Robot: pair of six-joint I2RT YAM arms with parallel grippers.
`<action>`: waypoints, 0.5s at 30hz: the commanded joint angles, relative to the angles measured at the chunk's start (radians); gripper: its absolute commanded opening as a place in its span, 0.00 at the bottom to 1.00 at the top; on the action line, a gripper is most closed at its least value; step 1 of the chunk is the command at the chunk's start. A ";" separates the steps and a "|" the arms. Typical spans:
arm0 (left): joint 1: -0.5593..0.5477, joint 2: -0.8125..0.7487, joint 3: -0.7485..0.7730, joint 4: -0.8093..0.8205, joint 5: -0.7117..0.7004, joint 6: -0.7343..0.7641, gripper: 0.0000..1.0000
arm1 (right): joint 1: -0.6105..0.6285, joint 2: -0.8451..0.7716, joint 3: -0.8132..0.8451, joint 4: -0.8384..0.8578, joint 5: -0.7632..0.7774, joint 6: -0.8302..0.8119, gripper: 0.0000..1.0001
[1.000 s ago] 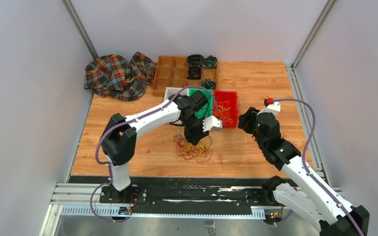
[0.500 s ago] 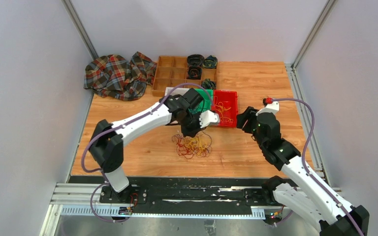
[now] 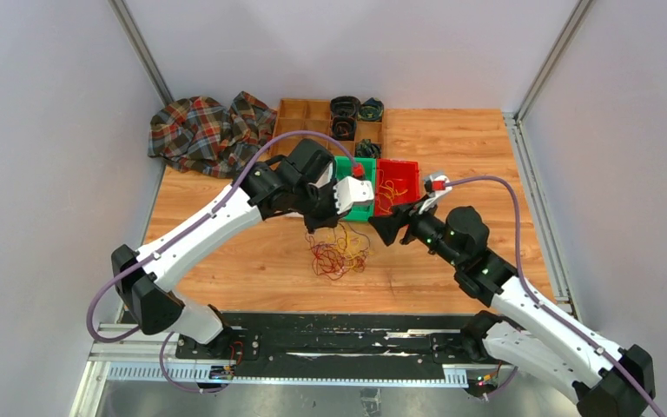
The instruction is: Untangle the cables
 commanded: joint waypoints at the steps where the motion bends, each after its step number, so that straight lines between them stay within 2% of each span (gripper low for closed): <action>1: 0.006 -0.040 0.056 -0.024 0.007 -0.058 0.01 | 0.069 0.053 0.025 0.088 -0.169 -0.071 0.73; 8: 0.007 -0.079 0.077 -0.033 0.016 -0.095 0.01 | 0.142 0.162 0.089 0.074 -0.266 -0.115 0.73; 15: 0.007 -0.101 0.099 -0.051 -0.001 -0.073 0.00 | 0.177 0.231 0.106 0.051 -0.266 -0.143 0.72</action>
